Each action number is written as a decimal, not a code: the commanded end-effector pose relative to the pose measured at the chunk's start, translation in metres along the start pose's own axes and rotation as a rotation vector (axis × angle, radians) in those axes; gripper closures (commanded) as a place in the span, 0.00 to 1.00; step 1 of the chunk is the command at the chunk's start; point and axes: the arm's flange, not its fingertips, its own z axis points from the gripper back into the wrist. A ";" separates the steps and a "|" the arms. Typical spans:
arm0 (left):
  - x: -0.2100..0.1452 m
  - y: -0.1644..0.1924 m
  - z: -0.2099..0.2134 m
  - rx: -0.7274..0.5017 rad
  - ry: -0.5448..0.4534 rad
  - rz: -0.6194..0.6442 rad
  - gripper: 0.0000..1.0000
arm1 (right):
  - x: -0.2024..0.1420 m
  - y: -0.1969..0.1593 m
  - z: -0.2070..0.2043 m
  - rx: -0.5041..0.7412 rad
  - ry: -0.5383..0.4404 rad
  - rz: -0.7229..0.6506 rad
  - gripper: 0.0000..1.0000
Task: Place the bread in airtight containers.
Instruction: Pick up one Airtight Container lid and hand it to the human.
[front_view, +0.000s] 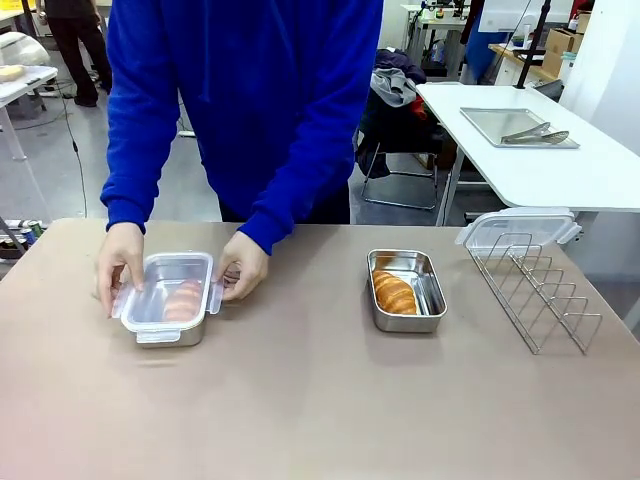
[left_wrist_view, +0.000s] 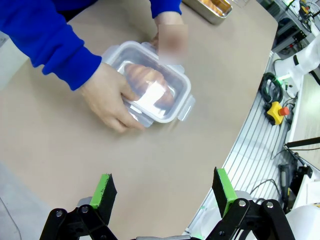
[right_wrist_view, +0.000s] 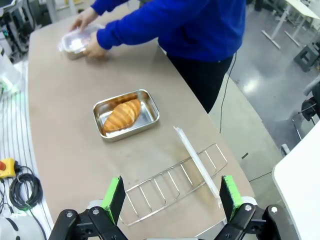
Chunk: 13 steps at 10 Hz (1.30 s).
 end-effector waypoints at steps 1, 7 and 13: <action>0.000 0.000 0.001 -0.005 0.006 -0.015 0.00 | 0.003 -0.002 0.002 0.001 0.003 -0.002 0.00; 0.000 0.000 0.001 -0.005 0.006 -0.015 0.00 | 0.024 -0.033 -0.059 -0.188 0.295 0.162 0.00; 0.000 0.000 0.001 -0.005 0.006 -0.015 0.00 | 0.020 -0.045 -0.194 -0.172 0.573 0.533 0.00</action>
